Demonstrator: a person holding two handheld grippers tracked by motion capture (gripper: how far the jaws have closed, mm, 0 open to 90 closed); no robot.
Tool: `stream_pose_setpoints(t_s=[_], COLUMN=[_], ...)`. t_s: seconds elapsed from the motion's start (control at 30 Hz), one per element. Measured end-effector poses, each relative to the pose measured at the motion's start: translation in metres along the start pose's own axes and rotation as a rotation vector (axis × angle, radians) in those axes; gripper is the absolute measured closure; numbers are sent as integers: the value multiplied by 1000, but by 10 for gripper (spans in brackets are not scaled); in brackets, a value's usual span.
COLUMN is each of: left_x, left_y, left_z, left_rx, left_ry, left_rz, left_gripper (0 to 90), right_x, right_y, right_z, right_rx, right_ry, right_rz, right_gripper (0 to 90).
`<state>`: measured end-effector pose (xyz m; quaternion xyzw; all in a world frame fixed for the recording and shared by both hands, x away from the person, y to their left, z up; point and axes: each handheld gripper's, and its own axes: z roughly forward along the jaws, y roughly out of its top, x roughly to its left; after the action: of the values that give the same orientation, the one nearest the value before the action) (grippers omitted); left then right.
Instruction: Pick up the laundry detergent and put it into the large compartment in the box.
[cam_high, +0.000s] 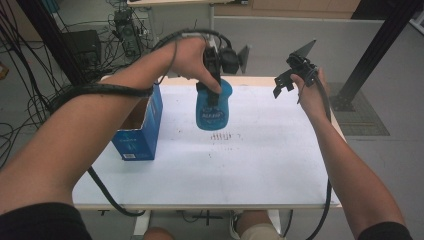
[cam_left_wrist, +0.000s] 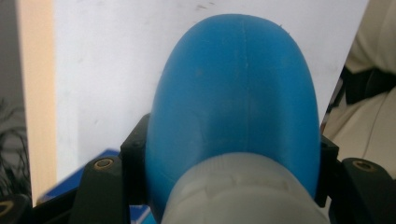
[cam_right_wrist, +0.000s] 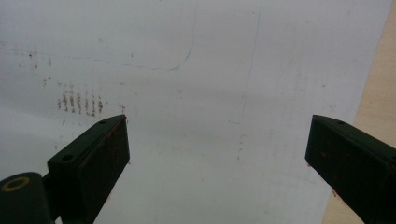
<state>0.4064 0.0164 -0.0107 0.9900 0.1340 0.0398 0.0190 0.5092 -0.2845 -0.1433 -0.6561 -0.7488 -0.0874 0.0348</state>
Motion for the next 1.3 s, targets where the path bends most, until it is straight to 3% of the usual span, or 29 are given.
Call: stream_pose_setpoints(t_s=[0.1,0.17,0.33,0.5,0.63,0.8,1.03,1.2,1.3], left_x=[4,5,17,33,43,59,71,74,74], left_y=[-9,-12,-26,-55,-74,-101,-134,-163,-174], left_z=[-31,-42,-79,-111,-129,-147,-153,-157,-158], left_rx=[-6,-7,-11,-48,-54,-29,-17,-50,-53], left_ry=[32,47,74,99,138,157,174,166,176], left_rz=[-115,-159,-324,-553,-676,-843,-1052,-1164,-1197], left_gripper=[381,381,381,381,381,381,381,381,381], right_x=[-1,-1,2,5,5,2,2,3,2], right_y=[-4,-5,-7,-8,-9,-9,-4,-4,-5], right_z=[-3,-5,-10,-16,-20,-23,-19,-18,-19], right_rx=[-4,-4,-6,-10,-12,-9,18,22,18], right_ry=[6,13,19,24,29,50,53,54,52], right_rz=[-4,-6,-21,-37,-34,-39,-36,-42,-39], right_gripper=[64,64,64,64,64,64,64,64,64])
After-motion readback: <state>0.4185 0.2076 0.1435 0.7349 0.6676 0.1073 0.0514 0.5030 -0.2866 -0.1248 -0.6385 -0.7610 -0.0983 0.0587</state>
